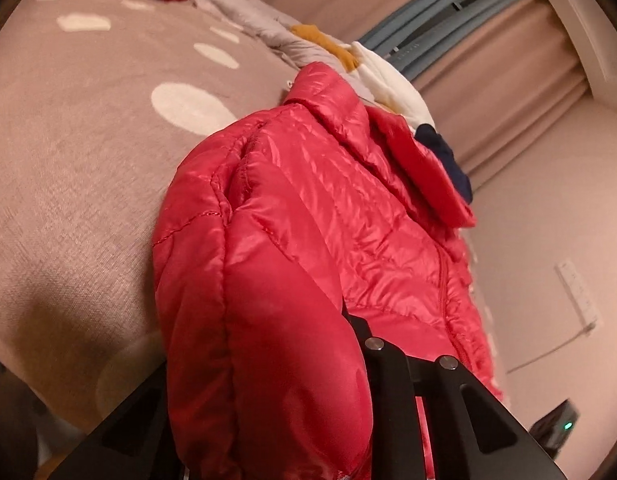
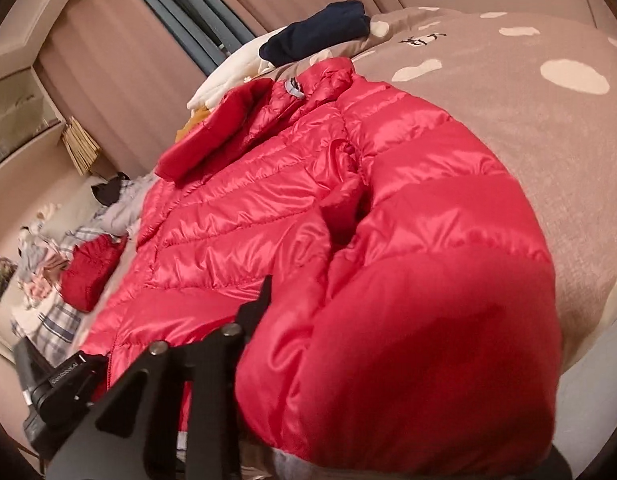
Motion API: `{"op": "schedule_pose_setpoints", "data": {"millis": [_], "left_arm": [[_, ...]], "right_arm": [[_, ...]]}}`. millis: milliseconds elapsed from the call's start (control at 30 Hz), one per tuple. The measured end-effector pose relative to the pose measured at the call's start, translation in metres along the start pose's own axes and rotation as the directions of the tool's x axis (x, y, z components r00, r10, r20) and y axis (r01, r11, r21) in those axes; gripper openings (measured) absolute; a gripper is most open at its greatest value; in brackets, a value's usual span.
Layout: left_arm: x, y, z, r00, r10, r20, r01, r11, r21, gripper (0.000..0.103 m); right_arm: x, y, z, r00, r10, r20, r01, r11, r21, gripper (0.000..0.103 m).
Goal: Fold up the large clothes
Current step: 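Grasp the jacket hem with both grippers and lift it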
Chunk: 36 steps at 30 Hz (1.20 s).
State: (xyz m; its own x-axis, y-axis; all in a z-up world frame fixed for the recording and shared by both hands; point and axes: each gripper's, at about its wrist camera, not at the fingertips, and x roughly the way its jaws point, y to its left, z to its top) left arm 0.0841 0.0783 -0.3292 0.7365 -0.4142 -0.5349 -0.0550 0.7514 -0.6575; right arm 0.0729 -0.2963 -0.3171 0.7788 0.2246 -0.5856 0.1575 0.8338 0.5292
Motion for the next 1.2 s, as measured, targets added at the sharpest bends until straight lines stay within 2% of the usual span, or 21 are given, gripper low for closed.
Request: {"op": "schedule_pose_setpoints", "data": {"millis": [167, 267, 367, 500, 600, 667, 900, 1033, 1200], "left_arm": [[-0.004, -0.003, -0.002, 0.999, 0.025, 0.026, -0.026, 0.999, 0.041, 0.019], [-0.013, -0.016, -0.004, 0.993, 0.096, 0.065, -0.103, 0.988, 0.114, 0.018], [-0.023, -0.032, -0.004, 0.983, 0.137, 0.126, -0.158, 0.971, 0.178, 0.017], [-0.051, -0.053, 0.003, 0.971, 0.115, 0.208, -0.162, 0.961, 0.224, 0.017], [-0.074, -0.079, 0.005, 0.952, 0.103, 0.289, -0.188, 0.941, 0.282, 0.017], [-0.086, -0.093, 0.006, 0.944, 0.089, 0.318, -0.187, 0.938, 0.293, 0.017], [-0.129, -0.121, 0.008, 0.928, 0.015, 0.372, -0.137, 0.942, 0.305, 0.017], [-0.140, -0.131, 0.006, 0.906, -0.020, 0.422, -0.135, 0.933, 0.335, 0.017], [-0.140, -0.135, 0.011, 0.901, -0.032, 0.432, -0.124, 0.937, 0.328, 0.017]], "right_arm": [[-0.004, -0.001, 0.004, 1.000, -0.006, -0.017, 0.006, 1.000, -0.024, 0.016], [-0.015, 0.012, 0.011, 1.000, -0.026, 0.006, 0.027, 0.994, -0.102, 0.013], [-0.030, 0.024, 0.024, 0.998, 0.009, 0.064, 0.001, 0.989, -0.145, 0.013], [-0.055, 0.027, 0.045, 0.990, 0.077, 0.117, -0.061, 0.988, -0.140, 0.013], [-0.071, 0.028, 0.054, 0.983, 0.111, 0.147, -0.089, 0.985, -0.145, 0.013], [-0.085, 0.031, 0.059, 0.976, 0.119, 0.180, -0.090, 0.983, -0.163, 0.013], [-0.139, 0.037, 0.074, 0.946, 0.222, 0.237, -0.178, 0.965, -0.194, 0.014], [-0.164, 0.043, 0.073, 0.927, 0.243, 0.285, -0.173, 0.952, -0.251, 0.014], [-0.174, 0.044, 0.079, 0.917, 0.273, 0.290, -0.202, 0.946, -0.252, 0.016]]}}
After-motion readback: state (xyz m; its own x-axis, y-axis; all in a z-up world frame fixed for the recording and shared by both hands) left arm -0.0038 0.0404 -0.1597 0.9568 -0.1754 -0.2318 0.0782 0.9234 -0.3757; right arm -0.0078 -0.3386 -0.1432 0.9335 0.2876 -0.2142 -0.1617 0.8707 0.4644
